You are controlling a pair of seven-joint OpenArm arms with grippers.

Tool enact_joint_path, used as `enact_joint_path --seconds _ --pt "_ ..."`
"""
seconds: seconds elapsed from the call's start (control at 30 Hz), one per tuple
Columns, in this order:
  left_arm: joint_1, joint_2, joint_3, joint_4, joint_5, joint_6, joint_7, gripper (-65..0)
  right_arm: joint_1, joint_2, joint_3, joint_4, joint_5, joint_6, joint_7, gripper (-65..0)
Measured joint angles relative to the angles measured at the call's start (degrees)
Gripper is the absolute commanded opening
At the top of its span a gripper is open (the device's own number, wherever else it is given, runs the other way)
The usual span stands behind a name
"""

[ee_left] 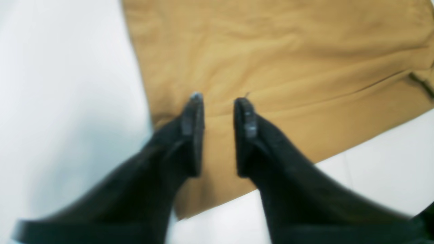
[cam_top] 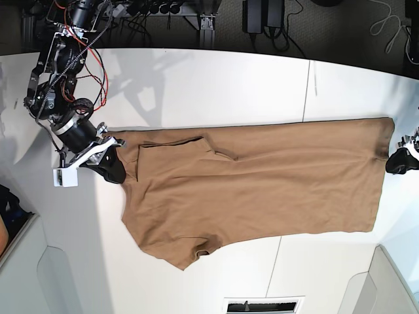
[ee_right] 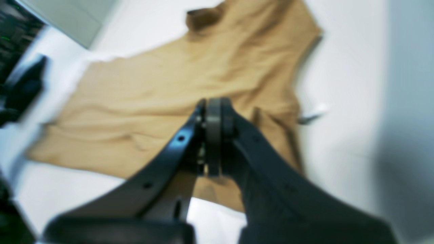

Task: Layout the t-shirt on the table in an organized manner, then fold the t-shirt properly
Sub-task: 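Lift the shirt corners and pull them apart to straighten the shirt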

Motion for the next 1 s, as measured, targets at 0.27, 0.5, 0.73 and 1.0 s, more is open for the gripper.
enact_joint_path --seconds 0.27,0.5,0.73,1.0 --pt "0.81 7.74 1.64 0.04 13.35 0.00 -2.08 -65.0 0.17 -0.20 -2.56 -5.09 -8.81 0.02 4.57 -65.0" --pt "1.27 7.52 8.61 0.24 19.06 -0.02 -3.54 -65.0 0.13 1.11 -6.47 -11.39 -11.41 0.00 3.56 -65.0" --pt "3.78 7.21 9.27 0.68 17.38 -0.07 -4.66 -65.0 -2.56 4.66 -6.60 -9.35 -8.96 0.02 -0.20 -65.0" --pt "8.98 6.16 9.20 4.98 15.13 -0.15 -4.87 -65.0 -10.19 7.80 -5.18 -1.79 -6.69 0.13 -0.35 -65.0"
